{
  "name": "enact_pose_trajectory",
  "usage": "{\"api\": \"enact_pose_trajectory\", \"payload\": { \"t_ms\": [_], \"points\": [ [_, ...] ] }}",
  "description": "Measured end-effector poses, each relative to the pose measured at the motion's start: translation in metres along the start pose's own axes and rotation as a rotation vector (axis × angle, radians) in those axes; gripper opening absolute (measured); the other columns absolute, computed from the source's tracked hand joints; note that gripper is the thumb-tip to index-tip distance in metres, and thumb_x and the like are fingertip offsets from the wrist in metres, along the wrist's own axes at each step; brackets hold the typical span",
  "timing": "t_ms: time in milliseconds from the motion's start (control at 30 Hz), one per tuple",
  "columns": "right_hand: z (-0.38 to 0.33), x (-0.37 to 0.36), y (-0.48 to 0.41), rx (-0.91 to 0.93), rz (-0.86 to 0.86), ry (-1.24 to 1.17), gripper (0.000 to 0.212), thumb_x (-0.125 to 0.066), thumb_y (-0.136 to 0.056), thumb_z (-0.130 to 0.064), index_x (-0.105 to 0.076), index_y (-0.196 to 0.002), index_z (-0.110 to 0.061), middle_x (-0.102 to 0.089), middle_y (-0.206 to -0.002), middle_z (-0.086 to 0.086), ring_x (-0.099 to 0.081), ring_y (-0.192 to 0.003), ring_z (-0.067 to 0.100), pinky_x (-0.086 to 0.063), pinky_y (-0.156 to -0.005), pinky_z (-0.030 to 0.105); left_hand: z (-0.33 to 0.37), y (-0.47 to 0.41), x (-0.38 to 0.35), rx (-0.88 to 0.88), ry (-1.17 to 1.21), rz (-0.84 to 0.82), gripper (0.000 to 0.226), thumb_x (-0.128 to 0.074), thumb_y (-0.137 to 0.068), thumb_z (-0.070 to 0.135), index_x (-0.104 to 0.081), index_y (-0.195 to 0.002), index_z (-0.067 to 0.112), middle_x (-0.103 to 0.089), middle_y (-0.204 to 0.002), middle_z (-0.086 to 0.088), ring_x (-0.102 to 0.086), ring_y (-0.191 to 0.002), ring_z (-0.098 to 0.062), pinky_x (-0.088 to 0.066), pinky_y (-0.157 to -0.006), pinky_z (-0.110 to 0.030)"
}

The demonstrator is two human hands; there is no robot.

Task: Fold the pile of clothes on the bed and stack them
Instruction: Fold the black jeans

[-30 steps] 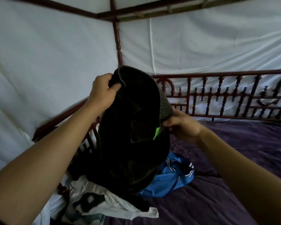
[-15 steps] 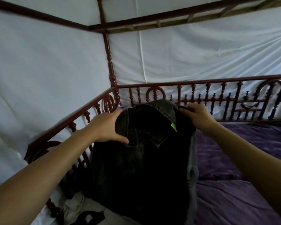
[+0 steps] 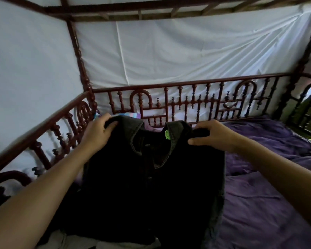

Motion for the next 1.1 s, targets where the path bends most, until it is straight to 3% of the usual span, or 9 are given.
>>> {"api": "enact_pose_trajectory", "payload": {
  "t_ms": [67, 167, 233, 333, 633, 767, 833, 967, 1100],
  "points": [
    [-0.005, 0.014, 0.010, 0.017, 0.060, -0.038, 0.034, -0.072, -0.077, -0.045, -0.065, -0.081, -0.012, -0.063, -0.070, 0.005, -0.064, -0.063, 0.021, -0.047, -0.055, 0.032, 0.023, -0.028, 0.022, -0.140, -0.108, 0.062, 0.024, -0.053, -0.096, 0.035, -0.059, -0.104, 0.013, -0.068, -0.089, -0.014, -0.065, -0.083, -0.031, -0.051, -0.075, -0.045],
    [-0.017, 0.034, 0.026, 0.072, 0.172, -0.153, 0.029, -0.067, -0.082, -0.042, -0.056, -0.071, -0.017, -0.052, -0.060, -0.005, -0.051, -0.054, 0.008, -0.037, -0.049, 0.022, 0.052, -0.064, 0.035, -0.279, -0.190, 0.162, 0.029, -0.046, -0.097, 0.040, -0.053, -0.107, 0.013, -0.067, -0.089, -0.023, -0.064, -0.082, -0.043, -0.047, -0.071, -0.045],
    [-0.022, 0.047, 0.035, 0.096, 0.229, -0.206, 0.021, -0.066, -0.086, -0.032, -0.055, -0.073, -0.019, -0.053, -0.061, -0.009, -0.051, -0.056, 0.005, -0.038, -0.050, 0.019, 0.070, -0.088, 0.026, -0.315, -0.215, 0.199, 0.034, -0.037, -0.095, 0.043, -0.048, -0.108, 0.014, -0.065, -0.087, -0.027, -0.061, -0.080, -0.047, -0.044, -0.068, -0.045],
    [-0.003, 0.068, 0.052, 0.051, 0.316, -0.210, 0.020, -0.064, -0.089, -0.020, -0.054, -0.083, -0.004, -0.051, -0.072, 0.009, -0.049, -0.066, 0.018, -0.037, -0.061, 0.032, 0.094, -0.121, -0.013, -0.309, -0.217, 0.173, 0.031, -0.030, -0.093, 0.043, -0.043, -0.108, 0.019, -0.063, -0.085, -0.025, -0.060, -0.079, -0.047, -0.036, -0.067, -0.042],
    [0.149, 0.110, 0.159, -0.254, 0.558, -0.031, 0.008, -0.066, -0.089, -0.012, -0.059, -0.085, -0.013, -0.059, -0.074, -0.005, -0.050, -0.067, 0.002, -0.044, -0.064, 0.023, 0.189, -0.128, -0.240, -0.329, -0.007, -0.170, 0.017, -0.042, -0.098, 0.032, -0.052, -0.103, 0.019, -0.066, -0.097, -0.017, -0.062, -0.090, -0.039, -0.038, -0.065, -0.037],
    [0.237, 0.134, 0.219, -0.423, 0.613, -0.025, 0.013, -0.067, -0.088, -0.016, -0.058, -0.088, -0.007, -0.060, -0.077, 0.016, -0.051, -0.067, 0.014, -0.043, -0.062, 0.036, 0.269, -0.126, -0.347, -0.341, 0.102, -0.329, 0.013, -0.041, -0.099, 0.028, -0.048, -0.103, 0.018, -0.064, -0.097, -0.013, -0.060, -0.089, -0.035, -0.042, -0.068, -0.038],
    [0.285, 0.150, 0.248, -0.497, 0.647, -0.095, 0.014, -0.066, -0.089, -0.015, -0.056, -0.089, -0.005, -0.060, -0.075, 0.014, -0.053, -0.062, 0.016, -0.043, -0.057, 0.034, 0.310, -0.124, -0.402, -0.349, 0.116, -0.384, 0.013, -0.041, -0.099, 0.029, -0.047, -0.103, 0.019, -0.062, -0.095, -0.011, -0.059, -0.088, -0.034, -0.039, -0.065, -0.037],
    [0.398, 0.189, 0.296, -0.609, 0.708, -0.198, 0.010, -0.065, -0.089, -0.009, -0.055, -0.088, -0.006, -0.060, -0.062, -0.006, -0.052, -0.052, 0.002, -0.041, -0.046, 0.018, 0.383, -0.114, -0.527, -0.370, 0.150, -0.515, 0.008, -0.041, -0.098, 0.030, -0.046, -0.098, 0.023, -0.060, -0.087, -0.005, -0.060, -0.087, -0.032, -0.038, -0.063, -0.036],
    [0.541, 0.222, 0.337, -0.780, 0.698, -0.254, 0.011, -0.064, -0.090, -0.009, -0.054, -0.088, -0.007, -0.059, -0.070, -0.002, -0.053, -0.060, 0.005, -0.043, -0.054, 0.021, 0.434, -0.097, -0.673, -0.320, 0.127, -0.627, 0.007, -0.042, -0.098, 0.027, -0.046, -0.098, 0.022, -0.066, -0.095, -0.012, -0.060, -0.089, -0.035, -0.035, -0.062, -0.035]
  ]
}}
Point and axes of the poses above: each hand's wrist, its own y-axis away from the middle knuckle, its own x-axis out of the back of the hand, z = x × y, the point moved 8 cm from there along -y, towards the middle knuckle
